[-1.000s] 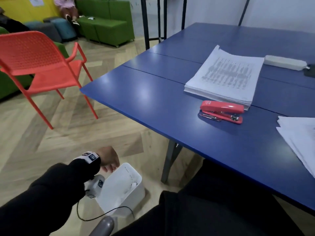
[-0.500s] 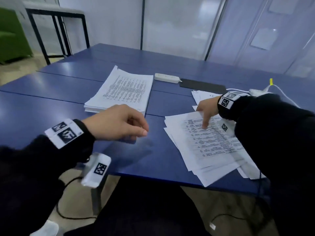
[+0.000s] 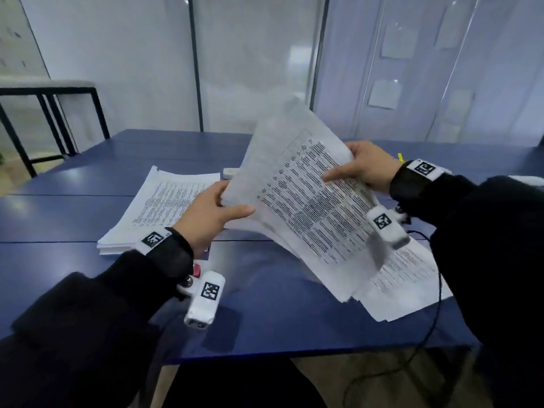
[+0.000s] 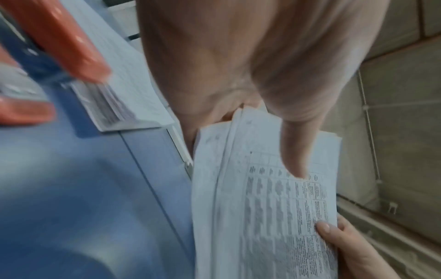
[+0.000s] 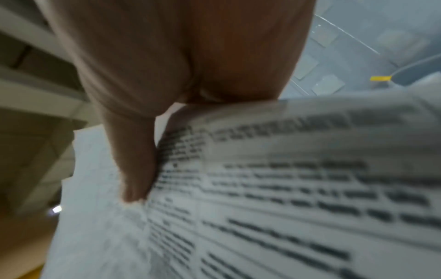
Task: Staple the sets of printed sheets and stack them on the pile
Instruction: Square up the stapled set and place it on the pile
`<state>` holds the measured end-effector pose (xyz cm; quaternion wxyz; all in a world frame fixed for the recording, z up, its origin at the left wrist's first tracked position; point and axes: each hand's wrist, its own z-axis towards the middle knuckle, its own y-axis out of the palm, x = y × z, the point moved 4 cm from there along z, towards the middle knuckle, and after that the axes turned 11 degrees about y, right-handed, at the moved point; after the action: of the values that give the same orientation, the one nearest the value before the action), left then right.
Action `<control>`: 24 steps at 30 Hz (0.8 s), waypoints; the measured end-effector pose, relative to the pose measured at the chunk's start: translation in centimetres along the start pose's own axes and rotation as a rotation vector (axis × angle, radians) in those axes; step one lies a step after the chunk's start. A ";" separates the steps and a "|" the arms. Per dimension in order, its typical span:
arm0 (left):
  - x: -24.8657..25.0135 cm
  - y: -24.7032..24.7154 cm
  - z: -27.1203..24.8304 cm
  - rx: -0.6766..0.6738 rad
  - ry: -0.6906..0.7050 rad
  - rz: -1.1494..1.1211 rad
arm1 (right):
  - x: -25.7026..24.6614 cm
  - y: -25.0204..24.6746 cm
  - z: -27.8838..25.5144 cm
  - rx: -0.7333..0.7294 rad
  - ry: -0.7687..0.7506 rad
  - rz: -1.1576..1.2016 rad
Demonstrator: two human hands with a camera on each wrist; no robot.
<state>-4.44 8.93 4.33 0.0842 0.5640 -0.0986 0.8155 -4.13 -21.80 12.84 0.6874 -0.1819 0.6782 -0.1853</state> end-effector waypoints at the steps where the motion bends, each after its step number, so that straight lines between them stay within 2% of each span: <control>1: 0.6 -0.3 0.7 0.103 0.030 -0.043 | -0.2 0.0 -0.1 0.016 -0.014 0.118; 3: 2.5 -1.2 2.3 0.288 0.103 -0.106 | -0.5 0.0 -0.1 0.057 -0.047 0.315; 5: 4.9 -2.1 3.8 0.382 0.167 -0.194 | -1.1 0.1 -0.3 0.101 -0.079 0.451; 8: 7.5 -3.1 5.7 0.376 0.198 -0.320 | -1.8 0.1 -0.7 0.134 -0.112 0.573; 12: 7.9 -2.5 5.4 0.328 0.212 -0.193 | -0.8 1.5 -0.9 0.019 -0.047 0.670; 16: 8.7 -3.0 5.0 0.437 0.265 -0.189 | 0.0 2.4 -1.1 0.030 -0.026 0.648; 19: 9.7 -2.4 4.6 0.469 0.323 -0.196 | 0.0 2.8 -1.0 0.009 -0.029 0.661; 24: 7.6 -1.5 3.2 0.579 0.244 -0.156 | 0.8 4.7 -1.2 -0.058 0.021 0.694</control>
<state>-3.77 9.78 12.65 -0.0063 0.4685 0.1919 0.8623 -5.26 -18.16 9.83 0.6970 0.0418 0.7117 0.0770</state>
